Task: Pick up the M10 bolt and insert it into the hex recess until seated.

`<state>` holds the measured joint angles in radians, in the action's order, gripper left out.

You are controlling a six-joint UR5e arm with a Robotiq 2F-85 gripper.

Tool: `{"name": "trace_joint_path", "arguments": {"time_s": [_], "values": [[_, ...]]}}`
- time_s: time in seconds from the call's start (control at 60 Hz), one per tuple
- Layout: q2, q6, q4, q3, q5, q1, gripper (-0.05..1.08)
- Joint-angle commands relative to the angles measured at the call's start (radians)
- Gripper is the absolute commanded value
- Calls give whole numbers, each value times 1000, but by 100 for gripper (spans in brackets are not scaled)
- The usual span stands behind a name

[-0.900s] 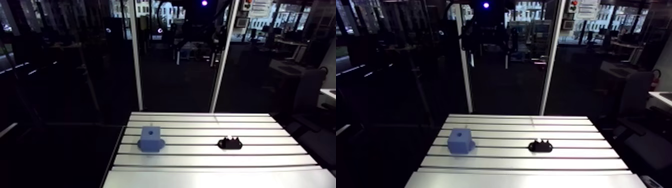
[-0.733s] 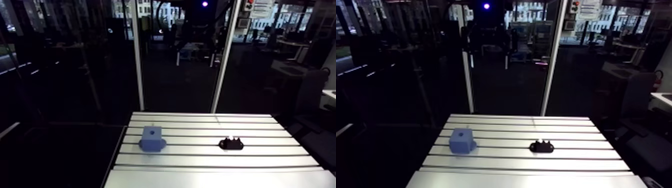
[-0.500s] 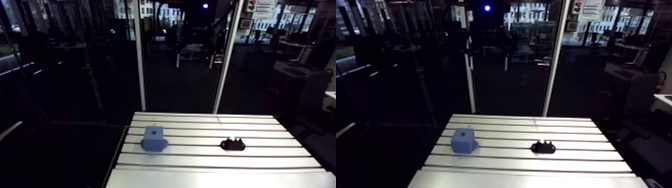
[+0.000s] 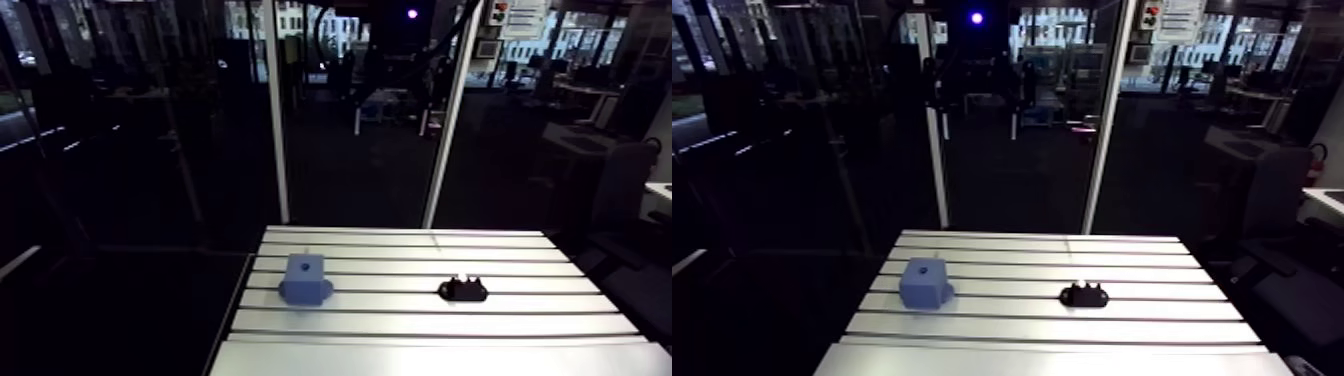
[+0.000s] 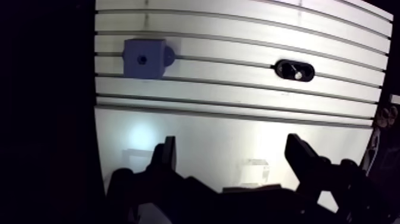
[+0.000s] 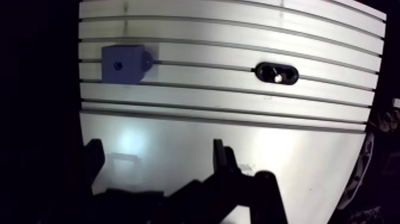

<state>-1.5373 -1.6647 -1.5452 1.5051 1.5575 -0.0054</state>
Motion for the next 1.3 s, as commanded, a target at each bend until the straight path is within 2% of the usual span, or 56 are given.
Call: {"name": "trace_joint_path", "arguments": {"time_s": [0.017, 0.15, 0.25, 0.283, 0.4, 0.55, 0.683, 0.8, 0.867, 0.95, 1.067, 1.3], "values": [[-2, -8, -20, 6, 2, -26, 1], [-2, -62, -22, 17, 2, -44, 1], [-8, -90, -22, 28, 0, -82, 1], [-12, -97, -40, 41, 0, -112, 1], [-14, -102, -111, 73, 0, -136, 1], [-14, -135, -141, 103, 1, -159, 1], [-17, -191, -197, 153, 0, -225, 1], [-17, -211, -249, 181, 2, -249, 1], [-15, -213, -269, 199, 5, -258, 1], [-13, -217, -286, 223, 16, -289, 1], [-13, -218, -332, 267, 14, -330, 1], [-1, -218, -476, 365, 12, -344, 1]]}}
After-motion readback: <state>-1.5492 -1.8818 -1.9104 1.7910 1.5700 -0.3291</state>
